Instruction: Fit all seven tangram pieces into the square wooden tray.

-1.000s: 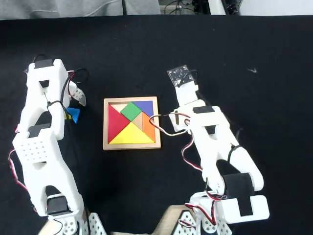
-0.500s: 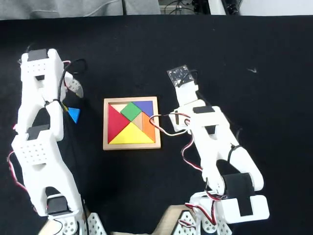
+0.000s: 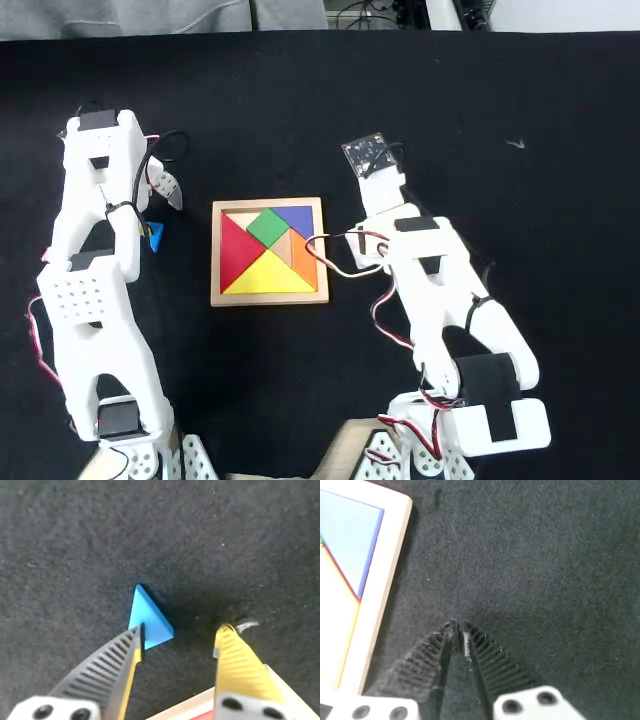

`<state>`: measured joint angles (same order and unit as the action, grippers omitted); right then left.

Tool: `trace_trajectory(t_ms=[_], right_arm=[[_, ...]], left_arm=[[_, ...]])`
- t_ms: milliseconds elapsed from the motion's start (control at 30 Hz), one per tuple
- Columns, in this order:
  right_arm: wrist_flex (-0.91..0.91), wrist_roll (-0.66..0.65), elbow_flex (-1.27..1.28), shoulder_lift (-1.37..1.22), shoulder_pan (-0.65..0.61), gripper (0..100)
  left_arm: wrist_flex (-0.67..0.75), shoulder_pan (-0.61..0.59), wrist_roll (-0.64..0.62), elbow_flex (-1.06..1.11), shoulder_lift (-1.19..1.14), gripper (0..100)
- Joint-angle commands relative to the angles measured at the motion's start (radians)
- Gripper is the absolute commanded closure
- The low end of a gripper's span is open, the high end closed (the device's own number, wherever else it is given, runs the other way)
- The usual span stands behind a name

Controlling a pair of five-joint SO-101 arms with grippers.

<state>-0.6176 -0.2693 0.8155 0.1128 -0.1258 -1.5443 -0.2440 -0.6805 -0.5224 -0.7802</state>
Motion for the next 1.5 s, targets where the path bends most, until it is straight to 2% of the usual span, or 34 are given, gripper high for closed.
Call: trace_trajectory(t_ms=[0, 167, 833, 967, 1100, 1300, 1467], right_arm=[[0.006, 0.003, -0.033, 0.005, -0.009, 98.7], [0.006, 0.003, -0.033, 0.005, -0.009, 98.7], [0.006, 0.003, -0.033, 0.005, -0.009, 98.7], [0.006, 0.003, -0.033, 0.005, -0.009, 98.7], [0.006, 0.003, -0.033, 0.005, -0.009, 98.7], [0.006, 0.003, -0.033, 0.005, -0.009, 98.7], [0.006, 0.003, -0.033, 0.005, -0.009, 98.7]], left_arm=[[0.006, -0.024, 0.000, -0.033, -0.003, 76], [-0.014, -0.033, 0.040, -0.031, -0.012, 76], [0.011, -0.048, 0.041, -0.005, -0.012, 76], [-0.052, -0.048, 0.041, -0.033, 0.005, 76], [-0.169, -0.041, 0.043, -0.156, 0.043, 76], [-0.164, 0.047, 0.184, -0.170, 0.044, 76], [-0.104, 0.050, 0.199, -0.125, 0.044, 76]])
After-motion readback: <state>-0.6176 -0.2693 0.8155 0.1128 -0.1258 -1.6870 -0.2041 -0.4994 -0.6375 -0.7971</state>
